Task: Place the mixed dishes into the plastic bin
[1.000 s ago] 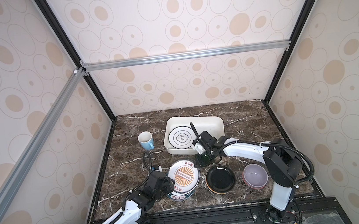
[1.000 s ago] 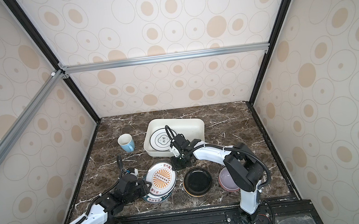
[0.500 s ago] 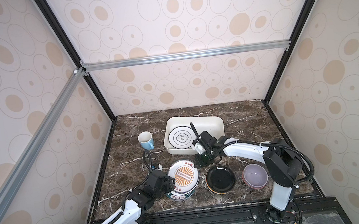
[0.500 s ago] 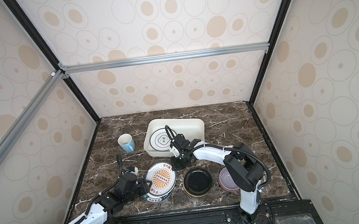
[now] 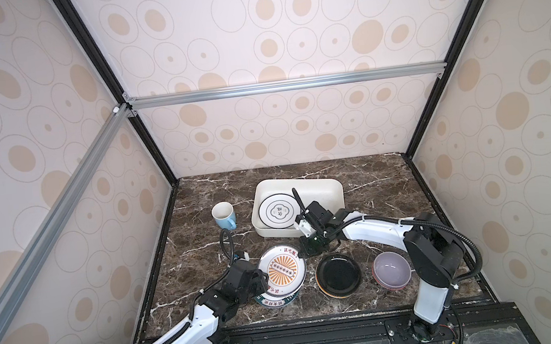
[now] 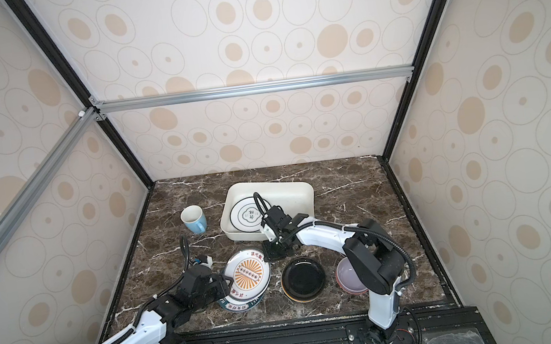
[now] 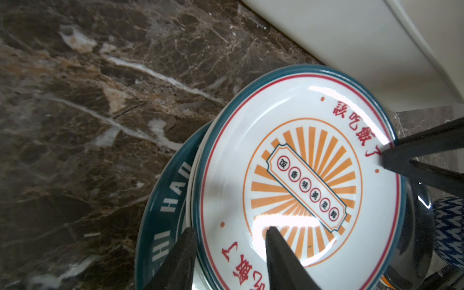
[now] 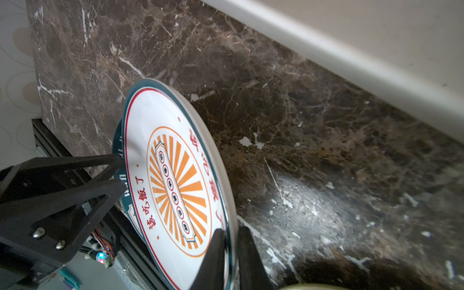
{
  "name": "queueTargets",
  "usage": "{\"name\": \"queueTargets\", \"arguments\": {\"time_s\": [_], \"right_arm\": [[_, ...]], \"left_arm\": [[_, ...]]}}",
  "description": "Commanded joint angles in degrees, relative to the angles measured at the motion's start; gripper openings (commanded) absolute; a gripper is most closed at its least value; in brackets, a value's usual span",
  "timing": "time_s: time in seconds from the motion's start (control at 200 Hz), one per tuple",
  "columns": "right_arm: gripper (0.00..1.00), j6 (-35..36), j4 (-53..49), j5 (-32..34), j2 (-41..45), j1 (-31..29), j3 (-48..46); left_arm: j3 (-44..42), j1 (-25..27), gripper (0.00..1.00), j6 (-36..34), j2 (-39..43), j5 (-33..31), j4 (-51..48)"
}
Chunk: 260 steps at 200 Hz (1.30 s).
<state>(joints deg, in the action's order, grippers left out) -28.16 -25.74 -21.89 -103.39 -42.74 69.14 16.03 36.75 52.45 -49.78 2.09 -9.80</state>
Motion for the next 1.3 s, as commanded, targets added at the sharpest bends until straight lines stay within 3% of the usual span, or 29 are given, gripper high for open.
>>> {"name": "queueTargets", "arguments": {"time_s": [0.0,0.24,0.505,0.595,0.755,1.165,1.295], "right_arm": [[0.18,0.1,-0.9,0.9,-0.3,-0.1,-0.2],[0.25,0.7,-2.2,2.8,0.3,-0.1,-0.4],[0.25,1.1,-3.2,4.4,0.9,0.0,-0.6],[0.21,1.2,-3.3,4.6,1.1,-0.1,-0.8],[0.00,1.5,-4.0,4.8,1.5,-0.1,-0.7],[0.00,2.6,-9.2,7.8,6.2,0.4,0.6],[0.00,2.3,-9.6,6.7,7.9,0.5,0.9]], "left_arm": [[0.2,0.6,0.46,-0.7,-1.2,0.5,2.5],[1.2,0.7,0.46,-1.1,-3.0,1.0,3.8],[0.9,0.6,0.46,-1.4,-5.1,1.5,5.7],[0.6,0.8,0.45,-1.4,-6.6,2.0,7.5],[0.6,0.9,0.45,-1.4,-8.8,2.4,9.6],[2.9,0.9,0.47,-3.3,-9.1,0.6,7.4],[4.6,0.9,0.61,-4.7,-4.4,-2.6,1.8]]}}
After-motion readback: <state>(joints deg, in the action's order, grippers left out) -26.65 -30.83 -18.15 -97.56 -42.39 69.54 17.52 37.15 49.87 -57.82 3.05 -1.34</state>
